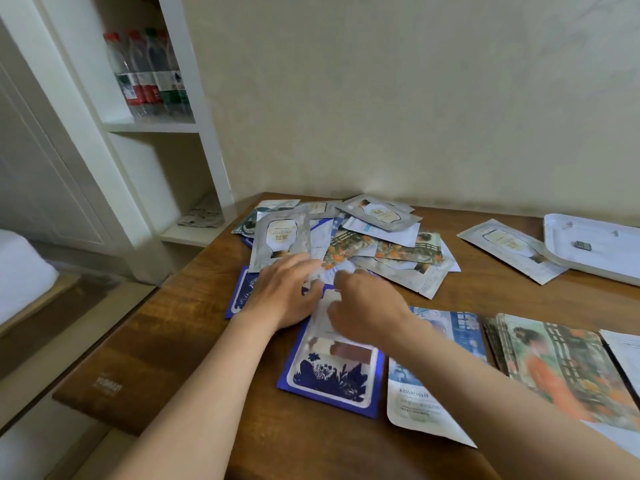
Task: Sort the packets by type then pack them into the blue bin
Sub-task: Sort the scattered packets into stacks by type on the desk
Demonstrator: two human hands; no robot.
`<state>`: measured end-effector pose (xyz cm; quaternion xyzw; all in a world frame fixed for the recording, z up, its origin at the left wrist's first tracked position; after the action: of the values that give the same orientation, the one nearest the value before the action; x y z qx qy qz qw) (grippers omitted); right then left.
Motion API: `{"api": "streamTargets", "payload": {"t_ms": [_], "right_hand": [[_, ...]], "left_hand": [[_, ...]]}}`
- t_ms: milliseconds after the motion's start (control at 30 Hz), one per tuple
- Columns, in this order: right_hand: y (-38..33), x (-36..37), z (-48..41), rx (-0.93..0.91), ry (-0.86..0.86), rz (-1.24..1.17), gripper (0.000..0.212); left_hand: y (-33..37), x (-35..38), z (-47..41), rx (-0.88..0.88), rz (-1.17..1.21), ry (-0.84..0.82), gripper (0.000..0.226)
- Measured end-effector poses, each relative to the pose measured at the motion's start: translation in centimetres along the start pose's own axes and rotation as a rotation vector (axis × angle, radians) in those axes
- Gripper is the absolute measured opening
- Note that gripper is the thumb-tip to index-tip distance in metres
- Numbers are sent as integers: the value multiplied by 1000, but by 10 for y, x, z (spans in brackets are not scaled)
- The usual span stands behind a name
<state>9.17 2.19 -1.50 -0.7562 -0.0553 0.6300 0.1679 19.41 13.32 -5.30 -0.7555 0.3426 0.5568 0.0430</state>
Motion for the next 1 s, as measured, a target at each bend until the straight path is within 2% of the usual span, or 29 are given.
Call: {"api": "streamTargets", "payload": {"t_ms": [133,267,367,467,533,633,733,867,1000], "right_hand": [[34,-14,-57,207,158,-169,29],[75,-18,-113,297,232,-175,37],[97,-6,-146,280,205,-34,63],[105,14,-166,230,120,99,98],[106,28,-172,212,49,127,105],[101,43,-177,173,6,155,103],[98,45,-178,118,0,155,91],[100,42,-176,71,-2,111,80],[102,35,-173,71,11,26,73]], "left_hand": [[-20,-17,-21,-210,4,106,54],[-57,-20,-48,-522,89,73,70],[-73,-16,-66,-689,181,42,84],[-80,-12,-84,-753,205,87,82],[-80,-9,-92,-797,261,113,73],[-78,-4,-100,-852,378,143,63],[-82,8,-106,-909,531,143,57],[-80,18,-107,-1016,679,133,76],[-85,28,-107,-1138,861,175,66]]}}
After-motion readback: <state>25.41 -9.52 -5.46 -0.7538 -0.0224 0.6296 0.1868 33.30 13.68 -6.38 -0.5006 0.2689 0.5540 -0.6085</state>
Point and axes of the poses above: each hand's wrist, its own z-axis away from the middle knuckle, its own x-axis out of the palm, y = z × x, the point moved 5 cm from there along -z, towards the middle knuckle, and after that the axes turned 13 degrees about y, right-handed, at the moved point
